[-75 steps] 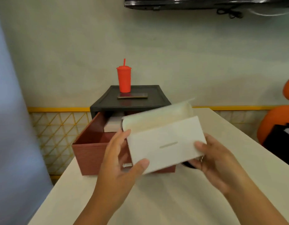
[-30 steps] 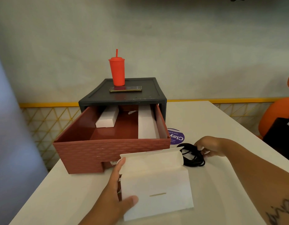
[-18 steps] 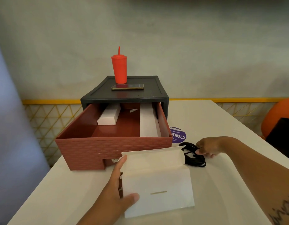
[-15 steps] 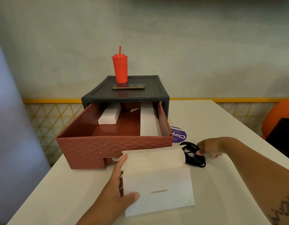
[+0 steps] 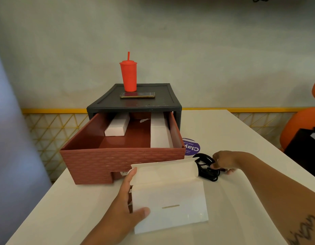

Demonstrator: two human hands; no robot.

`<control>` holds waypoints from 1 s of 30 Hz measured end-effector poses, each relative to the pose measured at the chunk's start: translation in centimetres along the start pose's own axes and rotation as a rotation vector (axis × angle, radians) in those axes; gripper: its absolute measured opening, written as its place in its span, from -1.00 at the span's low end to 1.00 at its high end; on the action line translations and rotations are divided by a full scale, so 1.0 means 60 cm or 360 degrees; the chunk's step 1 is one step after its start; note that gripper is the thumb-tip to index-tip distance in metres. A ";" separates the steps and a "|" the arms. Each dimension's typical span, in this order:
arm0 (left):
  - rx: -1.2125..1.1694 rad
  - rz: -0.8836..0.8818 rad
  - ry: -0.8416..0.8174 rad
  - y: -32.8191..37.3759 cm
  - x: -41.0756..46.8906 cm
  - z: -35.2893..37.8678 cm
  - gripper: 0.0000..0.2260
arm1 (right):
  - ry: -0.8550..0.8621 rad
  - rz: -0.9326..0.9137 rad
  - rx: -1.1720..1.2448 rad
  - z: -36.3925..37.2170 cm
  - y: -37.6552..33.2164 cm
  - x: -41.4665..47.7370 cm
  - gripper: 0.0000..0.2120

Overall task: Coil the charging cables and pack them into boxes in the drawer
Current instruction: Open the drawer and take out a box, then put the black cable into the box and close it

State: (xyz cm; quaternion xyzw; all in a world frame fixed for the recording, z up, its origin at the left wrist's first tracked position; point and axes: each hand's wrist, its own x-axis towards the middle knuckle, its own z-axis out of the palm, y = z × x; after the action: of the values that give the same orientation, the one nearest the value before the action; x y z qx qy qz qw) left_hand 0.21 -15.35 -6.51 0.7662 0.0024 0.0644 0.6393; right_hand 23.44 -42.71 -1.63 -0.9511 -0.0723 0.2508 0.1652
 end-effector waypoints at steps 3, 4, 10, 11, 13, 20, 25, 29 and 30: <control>-0.0004 -0.0011 0.0005 0.000 -0.002 0.000 -0.15 | -0.0012 0.0043 -0.0001 -0.003 -0.003 0.000 -0.76; 0.0000 -0.0016 0.0008 0.000 -0.002 0.000 -0.15 | -0.0005 0.0053 -0.0013 -0.004 -0.004 0.000 -0.76; 0.0037 -0.0039 0.0019 0.004 -0.003 0.001 -0.18 | -0.0049 0.0049 0.0030 -0.003 -0.005 -0.003 -0.74; 0.0038 -0.0041 0.0026 0.005 -0.003 0.001 -0.18 | -0.0039 0.0023 0.0058 0.000 -0.004 -0.003 -0.74; 0.0049 -0.0045 0.0025 0.006 -0.002 0.001 -0.17 | -0.0012 -0.0043 0.0093 0.007 -0.003 -0.006 -0.78; 0.0125 -0.0139 -0.0024 0.011 0.002 -0.003 -0.15 | 0.0287 -0.0264 0.0250 0.019 0.028 -0.028 -0.92; 0.0168 -0.0189 -0.0099 0.020 0.007 -0.006 -0.12 | 0.0779 -0.0463 0.0399 -0.012 0.036 -0.098 -0.80; 0.0199 -0.0221 -0.0146 0.024 0.007 -0.008 -0.10 | 0.1063 -0.0805 0.0798 -0.036 -0.002 -0.187 -0.82; 0.0207 -0.0229 -0.0156 0.026 0.006 -0.007 -0.10 | 0.1093 -0.0905 0.0817 -0.038 -0.018 -0.209 -0.81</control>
State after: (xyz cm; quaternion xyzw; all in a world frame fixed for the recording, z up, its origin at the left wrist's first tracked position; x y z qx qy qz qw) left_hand 0.41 -15.19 -4.86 0.8062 0.0305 -0.0194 0.5905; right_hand 13.66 -45.11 6.28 -0.8502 -0.2057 -0.1211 0.4693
